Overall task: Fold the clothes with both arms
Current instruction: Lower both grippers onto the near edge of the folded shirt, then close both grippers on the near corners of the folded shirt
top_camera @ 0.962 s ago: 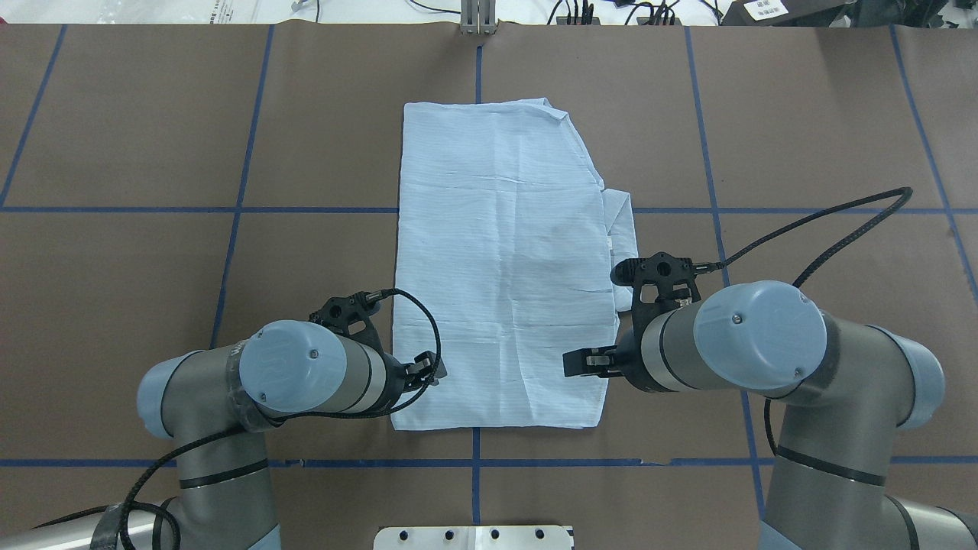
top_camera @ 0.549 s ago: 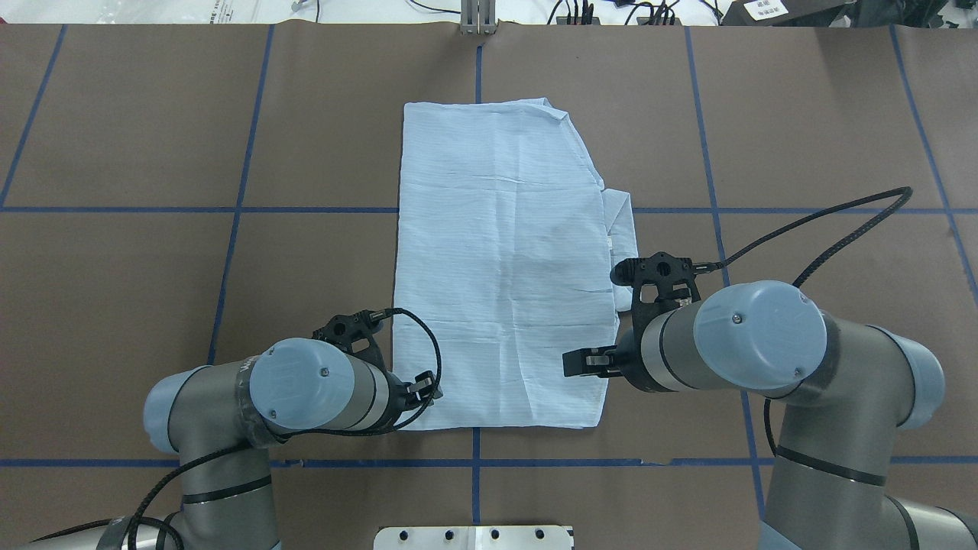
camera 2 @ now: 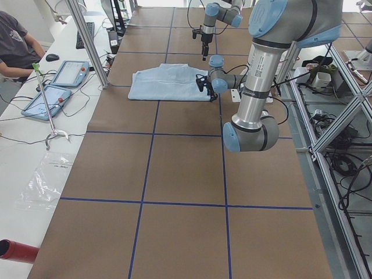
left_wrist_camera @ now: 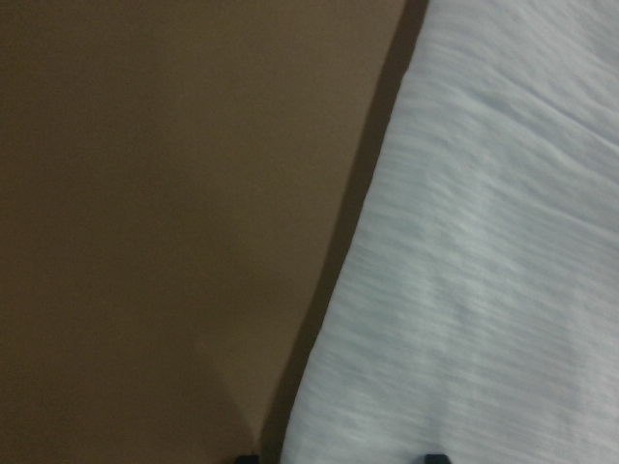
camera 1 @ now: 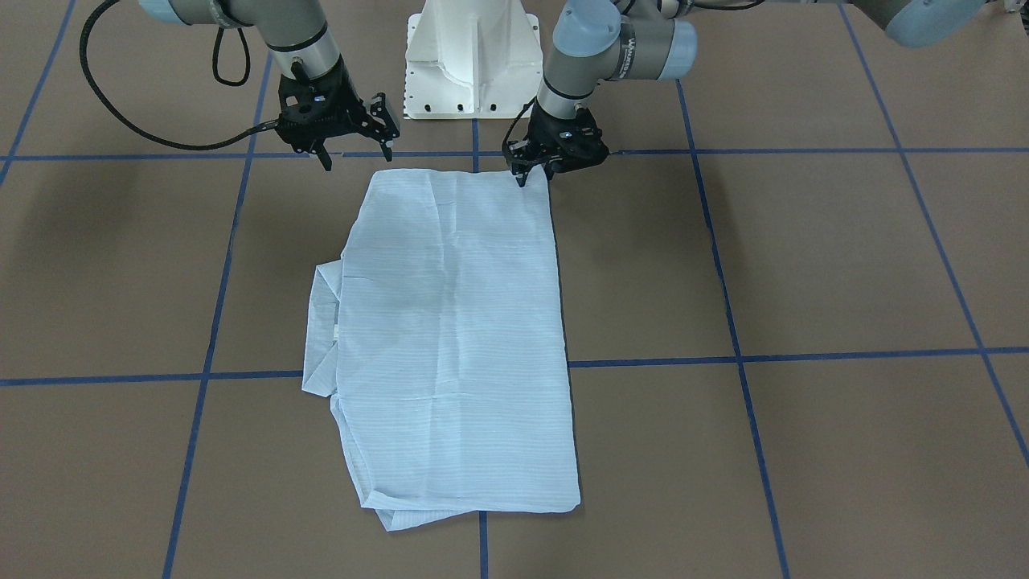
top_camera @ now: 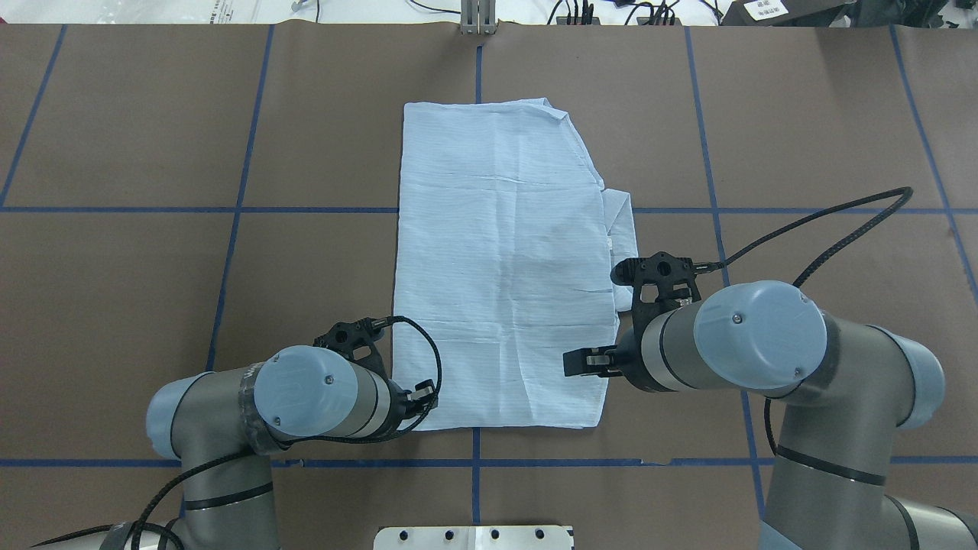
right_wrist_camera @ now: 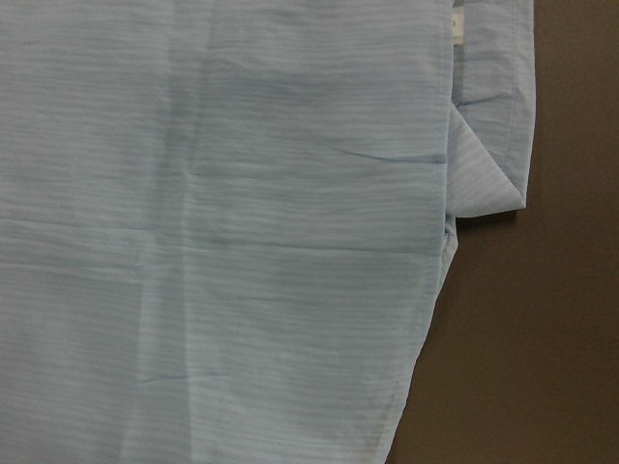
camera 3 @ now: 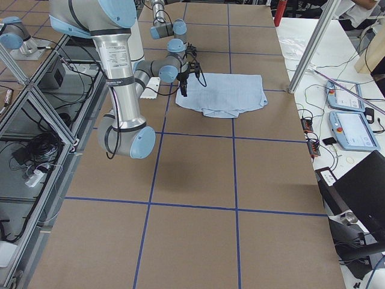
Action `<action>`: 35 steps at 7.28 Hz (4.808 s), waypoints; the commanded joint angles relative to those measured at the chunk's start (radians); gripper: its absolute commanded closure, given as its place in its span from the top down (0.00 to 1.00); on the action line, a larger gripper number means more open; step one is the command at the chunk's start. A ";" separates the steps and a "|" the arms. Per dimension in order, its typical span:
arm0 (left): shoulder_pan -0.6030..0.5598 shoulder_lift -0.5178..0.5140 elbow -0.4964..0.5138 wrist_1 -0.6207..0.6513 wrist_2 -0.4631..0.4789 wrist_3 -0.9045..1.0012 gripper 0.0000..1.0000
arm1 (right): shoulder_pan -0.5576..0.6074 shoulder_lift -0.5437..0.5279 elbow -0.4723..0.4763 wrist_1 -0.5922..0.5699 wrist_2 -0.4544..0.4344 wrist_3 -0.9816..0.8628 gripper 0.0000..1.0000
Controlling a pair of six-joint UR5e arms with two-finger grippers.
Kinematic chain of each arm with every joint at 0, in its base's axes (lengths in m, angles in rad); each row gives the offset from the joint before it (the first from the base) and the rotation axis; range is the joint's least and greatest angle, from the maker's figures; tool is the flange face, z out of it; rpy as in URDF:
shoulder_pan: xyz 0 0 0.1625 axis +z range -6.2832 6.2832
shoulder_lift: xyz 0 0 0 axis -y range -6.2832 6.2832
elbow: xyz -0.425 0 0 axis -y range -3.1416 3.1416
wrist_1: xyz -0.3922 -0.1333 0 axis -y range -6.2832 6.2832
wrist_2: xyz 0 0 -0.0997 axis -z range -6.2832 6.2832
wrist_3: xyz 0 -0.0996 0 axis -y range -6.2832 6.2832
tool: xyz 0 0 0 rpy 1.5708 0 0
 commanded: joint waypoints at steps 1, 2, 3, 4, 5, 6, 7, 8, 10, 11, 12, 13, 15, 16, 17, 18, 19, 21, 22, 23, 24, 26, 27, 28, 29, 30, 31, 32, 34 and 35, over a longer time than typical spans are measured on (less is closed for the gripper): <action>0.000 -0.008 -0.010 0.032 -0.002 0.000 0.14 | 0.000 0.000 -0.002 0.000 -0.001 0.000 1.00; -0.001 -0.009 -0.016 0.033 -0.003 0.000 0.00 | 0.000 0.000 -0.003 0.000 -0.001 0.002 1.00; -0.001 -0.009 -0.016 0.032 -0.003 -0.002 0.00 | 0.000 0.000 -0.002 0.000 -0.001 0.002 1.00; -0.001 -0.010 -0.025 0.033 -0.003 -0.002 0.00 | -0.002 0.000 -0.002 0.000 -0.001 0.003 1.00; -0.007 -0.007 -0.048 0.033 -0.003 -0.003 0.00 | -0.003 -0.002 -0.005 0.000 -0.001 0.038 1.00; -0.012 -0.009 -0.059 0.035 -0.005 -0.003 0.00 | -0.041 0.002 -0.014 0.000 -0.020 0.192 1.00; -0.015 -0.009 -0.062 0.035 -0.006 -0.003 0.00 | -0.093 0.038 -0.026 -0.011 -0.069 0.342 1.00; -0.018 -0.009 -0.064 0.035 -0.006 -0.003 0.00 | -0.109 0.093 -0.096 -0.012 -0.097 0.502 1.00; -0.021 -0.005 -0.067 0.035 -0.006 -0.003 0.00 | -0.115 0.126 -0.161 -0.014 -0.100 0.641 1.00; -0.020 -0.007 -0.068 0.035 -0.006 -0.003 0.00 | -0.112 0.126 -0.166 -0.024 -0.099 0.664 1.00; -0.020 -0.007 -0.068 0.036 -0.006 -0.003 0.00 | -0.112 0.129 -0.166 -0.087 -0.097 0.684 1.00; -0.021 -0.007 -0.070 0.039 -0.006 -0.003 0.00 | -0.115 0.144 -0.166 -0.144 -0.090 0.727 1.00; -0.021 -0.005 -0.074 0.041 -0.006 -0.003 0.00 | -0.138 0.146 -0.193 -0.144 -0.088 0.735 1.00; -0.021 -0.005 -0.074 0.039 -0.006 -0.003 0.00 | -0.140 0.147 -0.204 -0.143 -0.088 0.735 1.00; -0.021 -0.005 -0.074 0.039 -0.006 -0.003 0.00 | -0.140 0.173 -0.237 -0.141 -0.088 0.735 1.00; -0.021 -0.005 -0.074 0.039 -0.006 -0.003 0.00 | -0.148 0.187 -0.264 -0.141 -0.088 0.736 1.00; -0.026 -0.005 -0.074 0.039 -0.006 -0.002 0.00 | -0.161 0.186 -0.267 -0.141 -0.090 0.735 1.00; -0.027 -0.004 -0.074 0.041 -0.006 -0.002 0.00 | -0.172 0.184 -0.267 -0.141 -0.090 0.739 1.00; -0.027 -0.004 -0.074 0.039 -0.006 -0.002 0.00 | -0.175 0.180 -0.265 -0.141 -0.090 0.742 1.00; -0.027 -0.004 -0.074 0.039 -0.006 -0.002 0.00 | -0.174 0.181 -0.265 -0.141 -0.090 0.744 0.98; -0.027 -0.004 -0.073 0.039 -0.006 -0.002 0.00 | -0.174 0.184 -0.264 -0.140 -0.090 0.744 0.97; -0.027 -0.004 -0.073 0.039 -0.006 -0.002 0.00 | -0.171 0.184 -0.262 -0.140 -0.090 0.742 0.88; -0.027 -0.004 -0.073 0.041 -0.006 -0.002 0.00 | -0.169 0.183 -0.264 -0.130 -0.091 0.742 0.85; -0.030 -0.002 -0.073 0.041 -0.006 -0.002 0.00 | -0.169 0.181 -0.265 -0.129 -0.091 0.744 0.84; -0.027 -0.002 -0.073 0.042 -0.006 -0.002 0.00 | -0.169 0.180 -0.265 -0.129 -0.091 0.742 0.81; -0.030 -0.004 -0.073 0.042 -0.006 -0.002 0.00 | -0.169 0.179 -0.265 -0.129 -0.091 0.742 0.79; -0.033 -0.004 -0.073 0.042 -0.006 -0.002 0.00 | -0.169 0.179 -0.265 -0.129 -0.091 0.741 0.79; -0.035 -0.002 -0.073 0.042 -0.006 -0.002 0.00 | -0.169 0.183 -0.265 -0.129 -0.090 0.742 0.79; -0.036 -0.002 -0.073 0.042 -0.006 -0.002 0.00 | -0.169 0.184 -0.264 -0.129 -0.090 0.750 0.33; -0.043 -0.002 -0.073 0.042 -0.006 0.000 0.00 | -0.168 0.184 -0.264 -0.129 -0.090 0.749 0.11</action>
